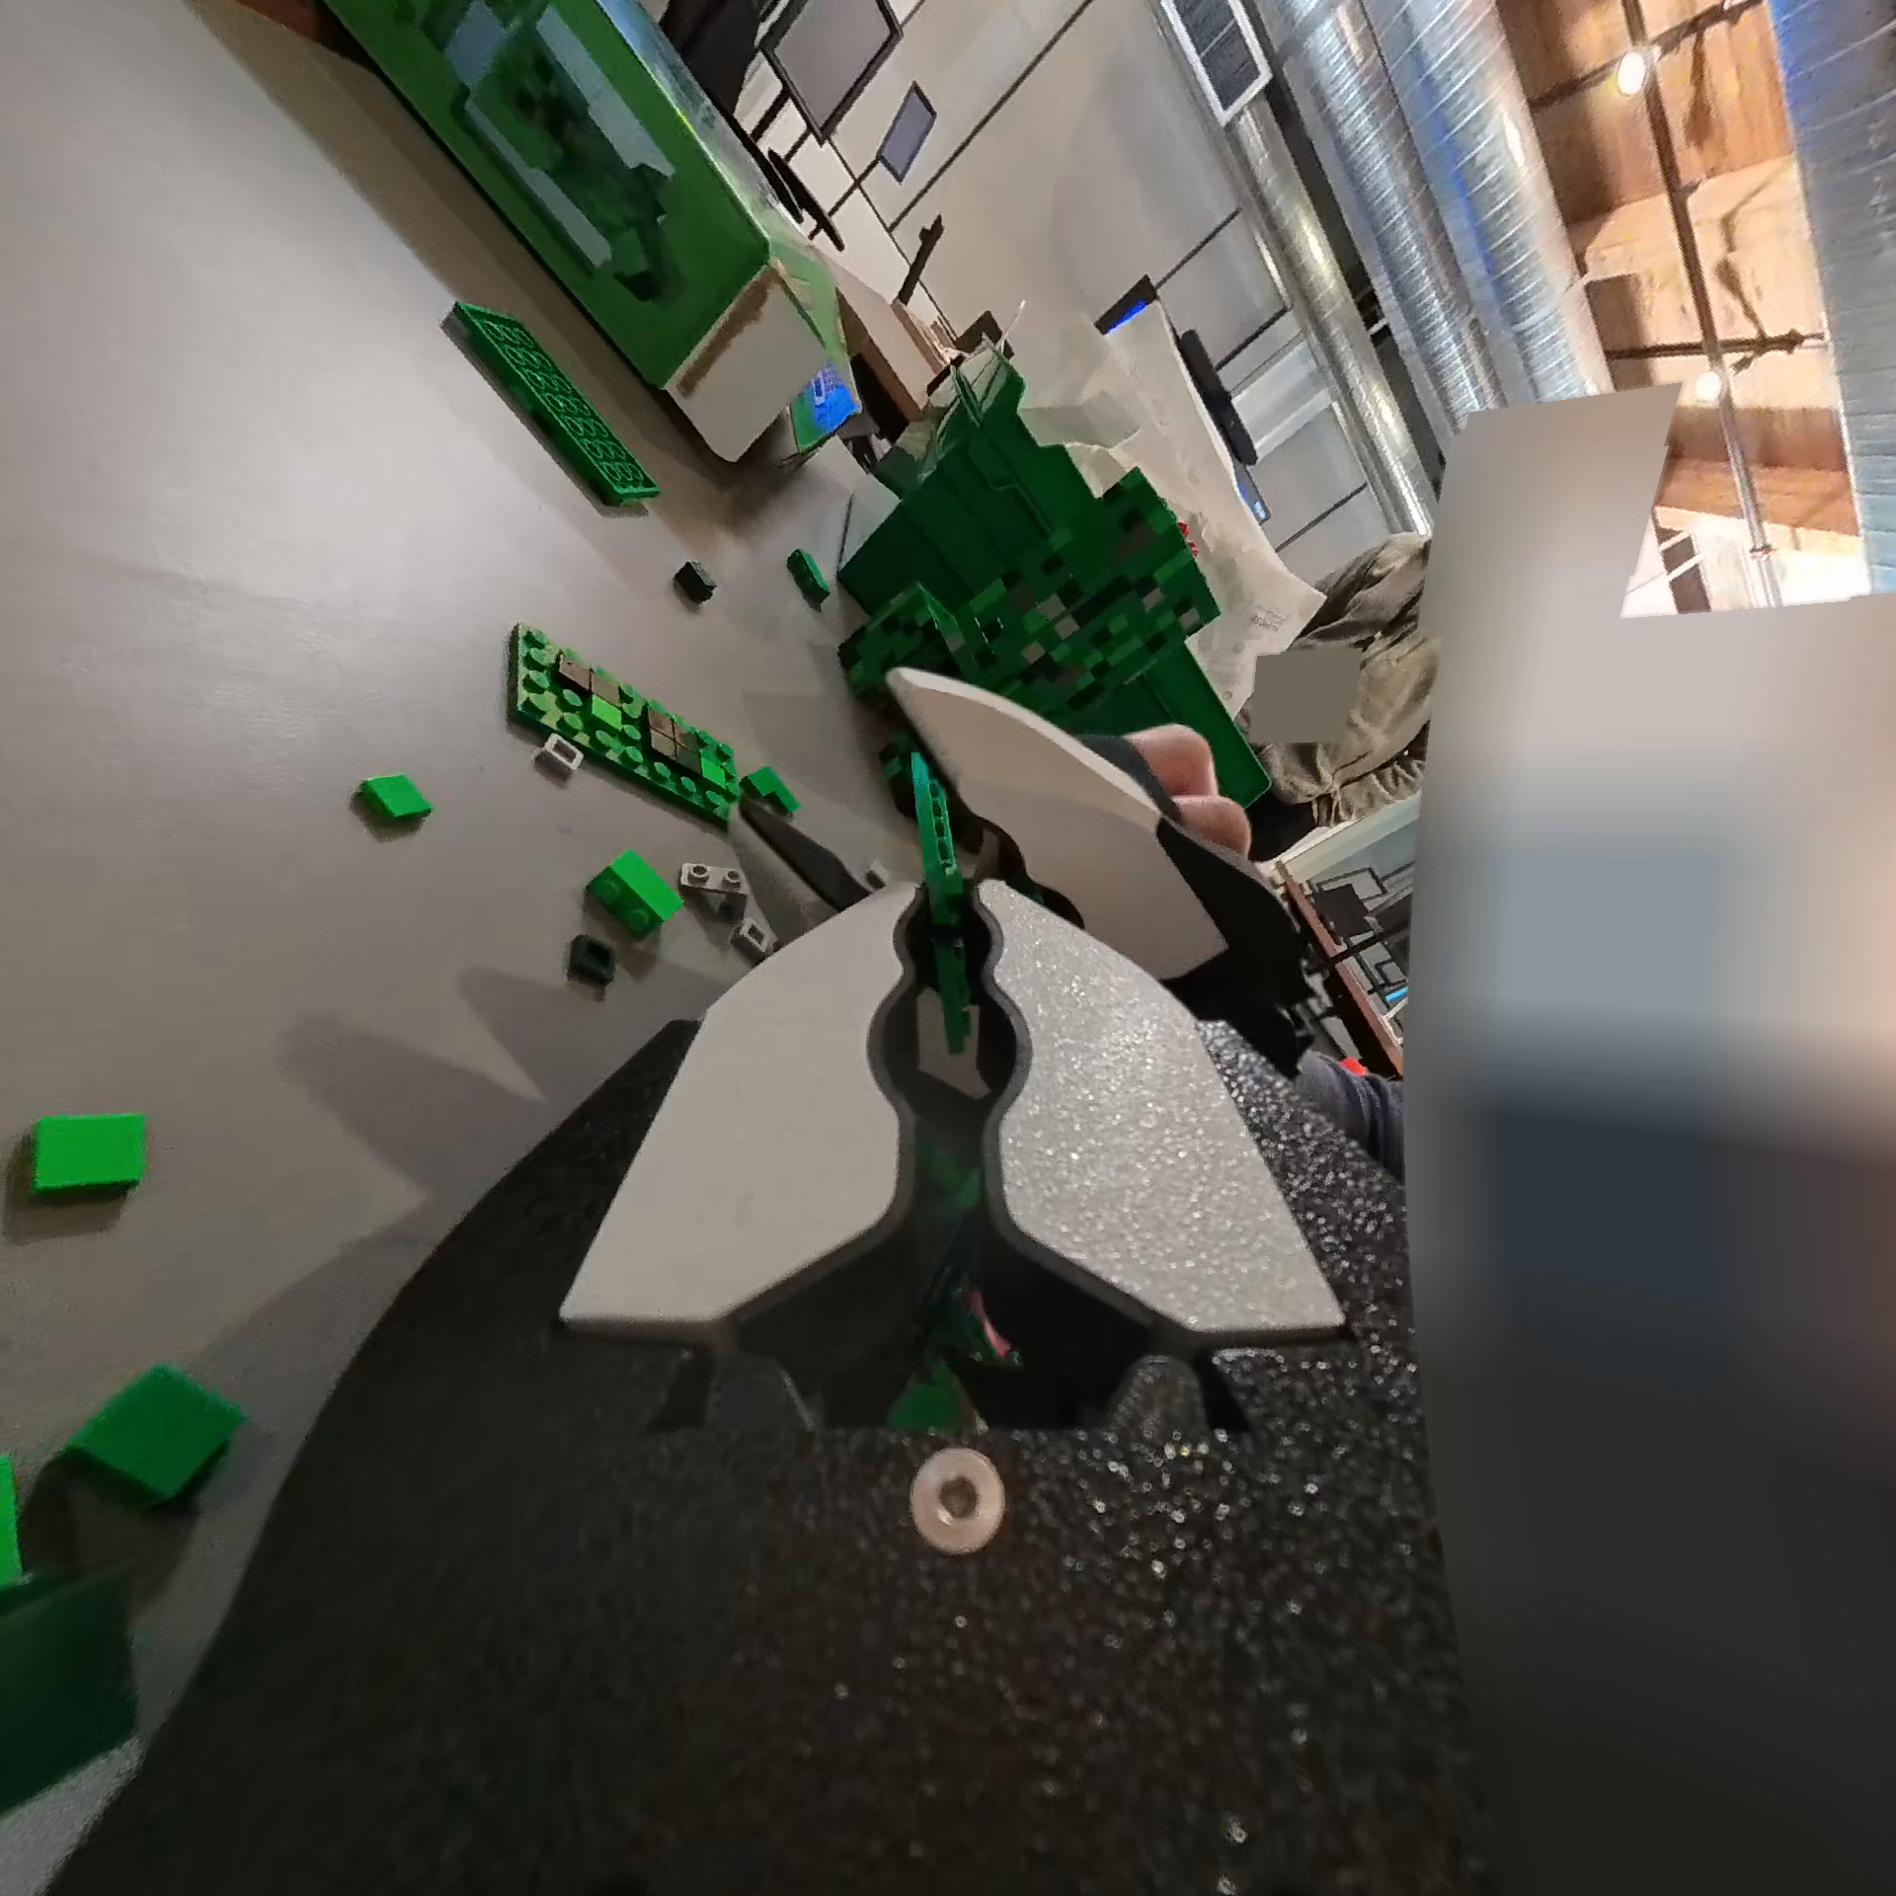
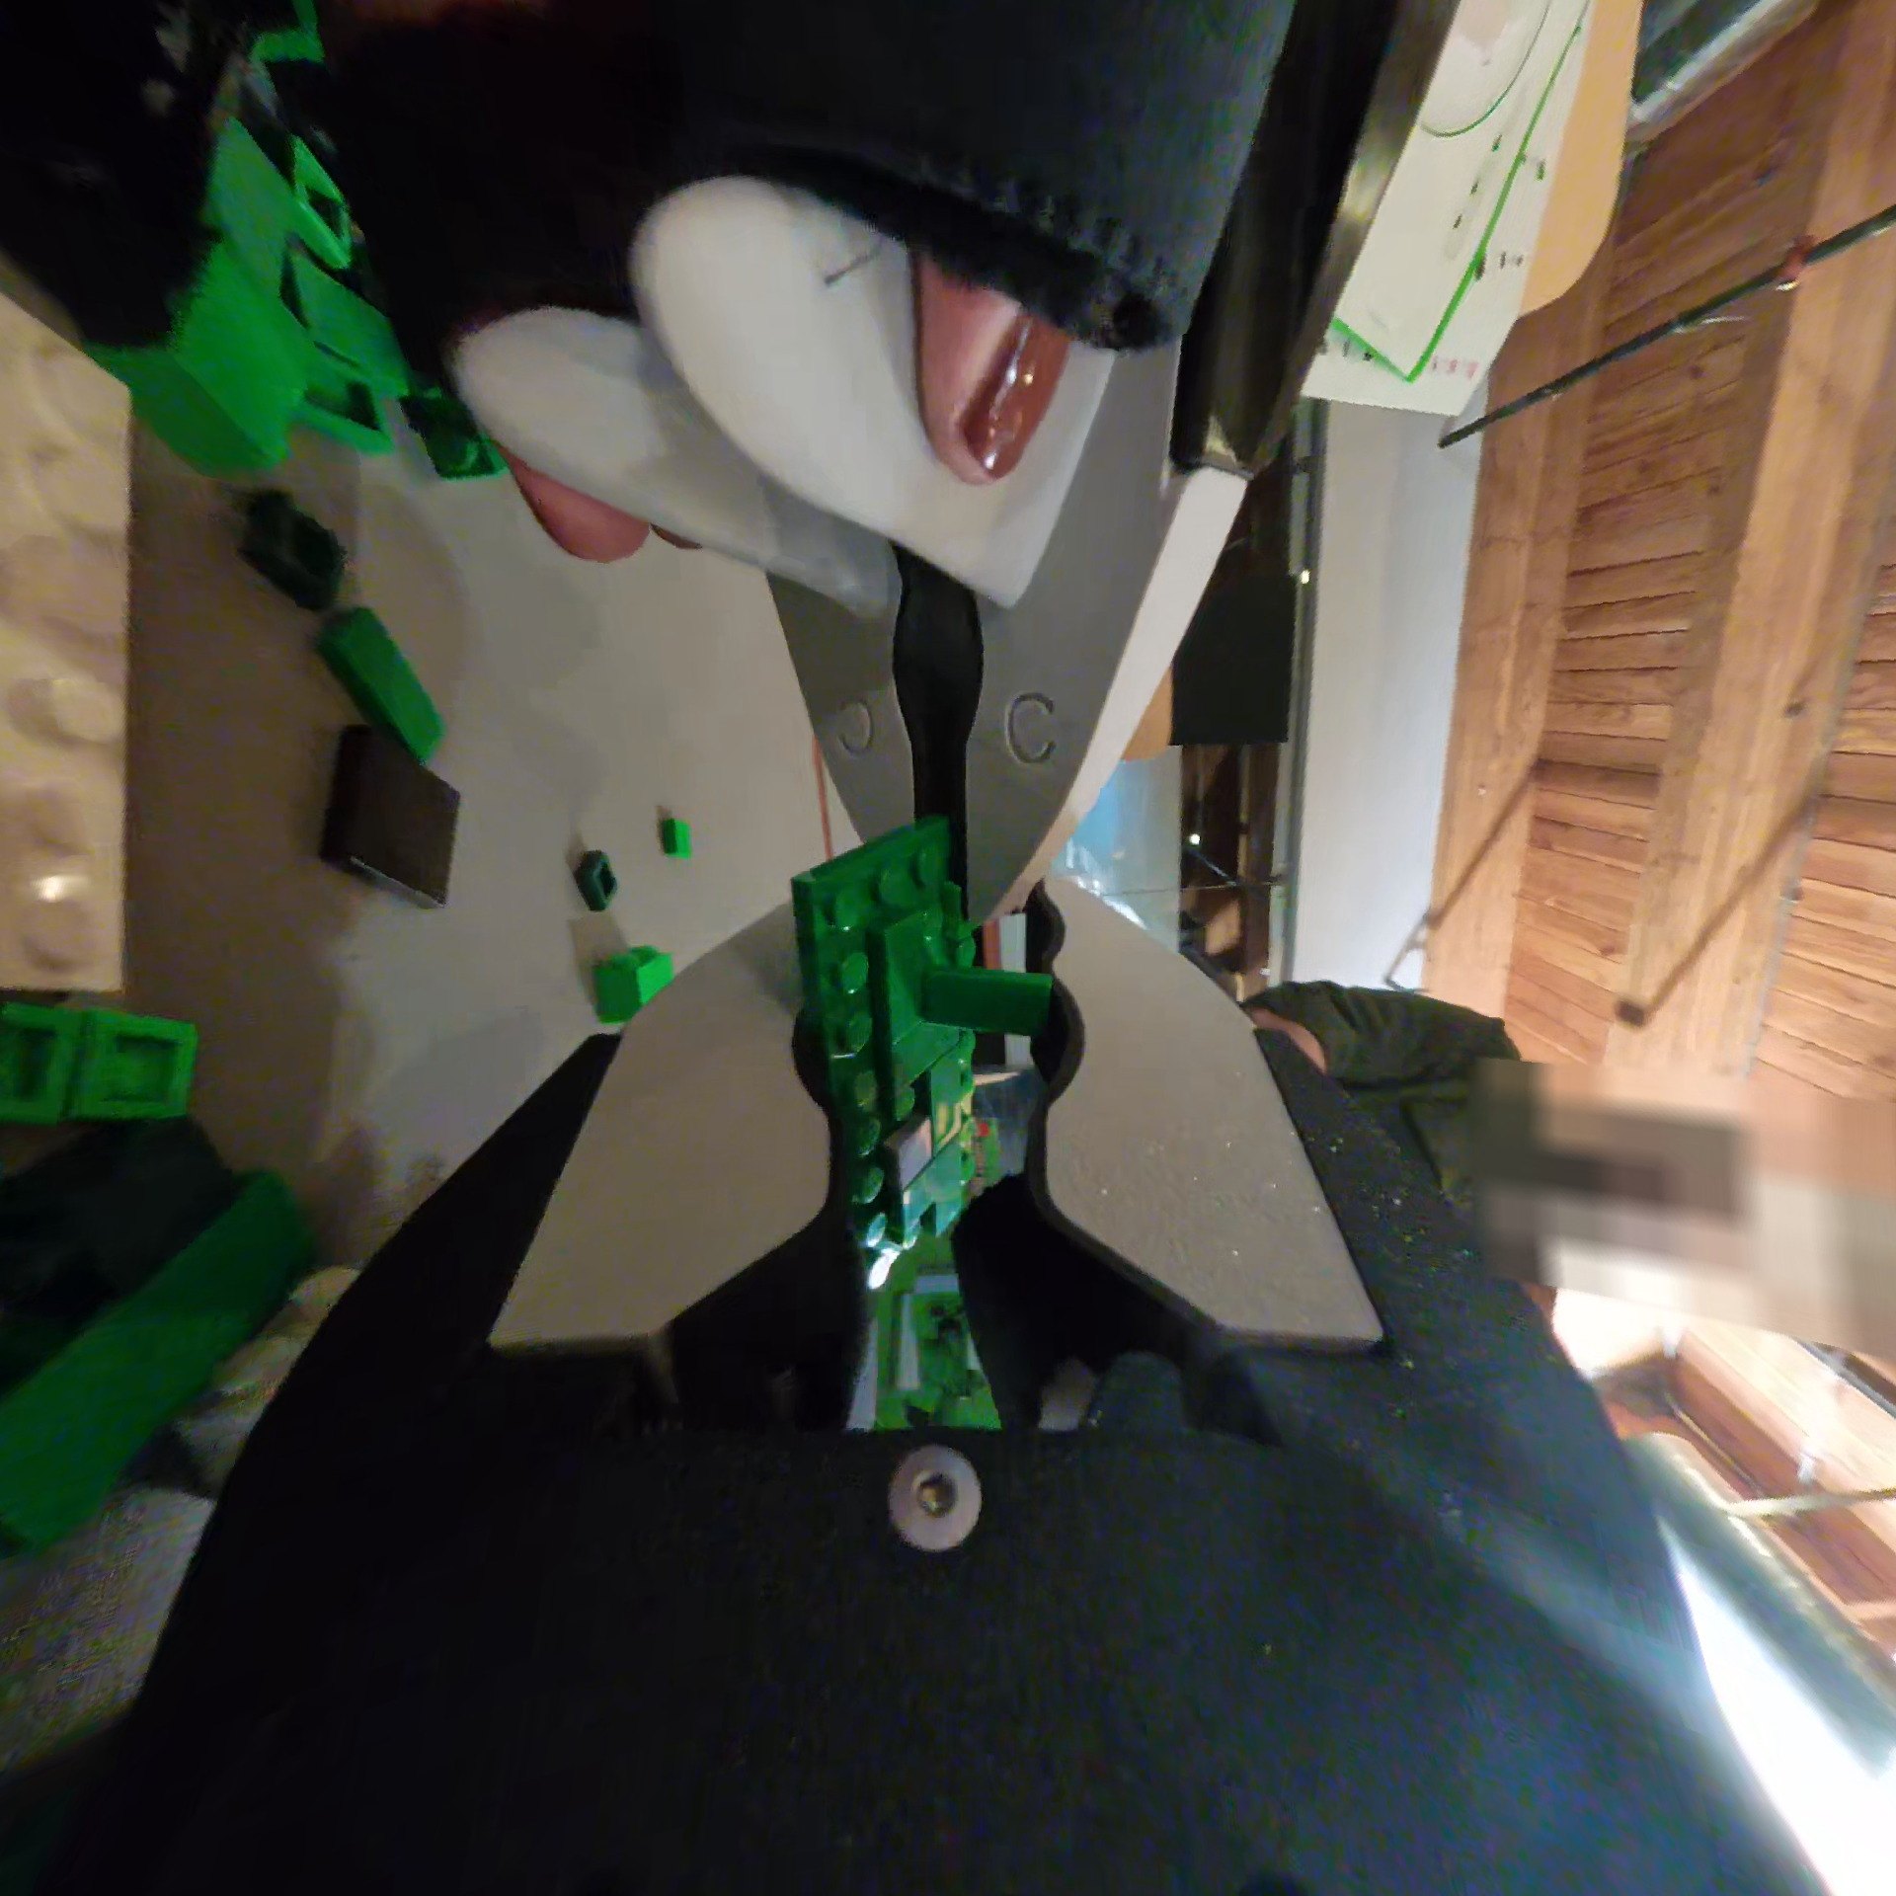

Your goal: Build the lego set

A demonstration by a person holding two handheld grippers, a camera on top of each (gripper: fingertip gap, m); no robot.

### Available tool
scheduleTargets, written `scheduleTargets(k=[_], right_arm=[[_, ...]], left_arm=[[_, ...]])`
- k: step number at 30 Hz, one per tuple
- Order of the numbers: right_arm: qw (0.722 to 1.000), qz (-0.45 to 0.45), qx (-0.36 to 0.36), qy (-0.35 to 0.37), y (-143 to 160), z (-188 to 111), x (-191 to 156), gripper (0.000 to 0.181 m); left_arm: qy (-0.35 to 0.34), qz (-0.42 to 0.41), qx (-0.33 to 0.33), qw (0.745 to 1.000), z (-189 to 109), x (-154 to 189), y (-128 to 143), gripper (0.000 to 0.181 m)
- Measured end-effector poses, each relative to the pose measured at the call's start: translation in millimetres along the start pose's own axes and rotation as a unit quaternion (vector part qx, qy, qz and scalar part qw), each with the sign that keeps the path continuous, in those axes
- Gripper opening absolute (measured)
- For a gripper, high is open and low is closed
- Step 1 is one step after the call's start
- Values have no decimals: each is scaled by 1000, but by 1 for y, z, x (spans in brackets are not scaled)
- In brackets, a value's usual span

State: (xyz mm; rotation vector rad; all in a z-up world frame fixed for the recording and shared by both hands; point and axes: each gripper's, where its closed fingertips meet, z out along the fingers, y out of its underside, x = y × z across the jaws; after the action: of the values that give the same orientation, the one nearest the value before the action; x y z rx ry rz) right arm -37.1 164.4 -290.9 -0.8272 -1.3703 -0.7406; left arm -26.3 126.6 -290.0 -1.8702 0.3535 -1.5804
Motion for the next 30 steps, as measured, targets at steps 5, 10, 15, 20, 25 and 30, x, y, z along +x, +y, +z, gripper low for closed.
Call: scheduleTargets(k=[5, 10, 15, 20, 25, 30], right_arm=[[999, -32, 13, 14, -6, -4, 1, 22], [999, 27, 5, -39, 5, -10, -7, 24], [973, 186, -11, -135, 23, -16, -17, 48], [956, 237, -18, -172, 29, -13, -18, 70], [975, 163, -10, -151, 24, -14, -17, 39], [961, 242, -28, -131, 25, -12, -2, 38]], left_arm=[[14, -37, 34, 999, -7, -2, -10, 5], [-18, -7, 30, 999, -5, -6, -7, 5], [-37, 29, 28, 999, -3, -6, -6, 5], [12, 38, 2, 999, 1, 7, 0, 5], [31, 80, -11, 996, 7, 18, 5, 5], [16, 89, -30, 995, 14, 15, 11, 54]])
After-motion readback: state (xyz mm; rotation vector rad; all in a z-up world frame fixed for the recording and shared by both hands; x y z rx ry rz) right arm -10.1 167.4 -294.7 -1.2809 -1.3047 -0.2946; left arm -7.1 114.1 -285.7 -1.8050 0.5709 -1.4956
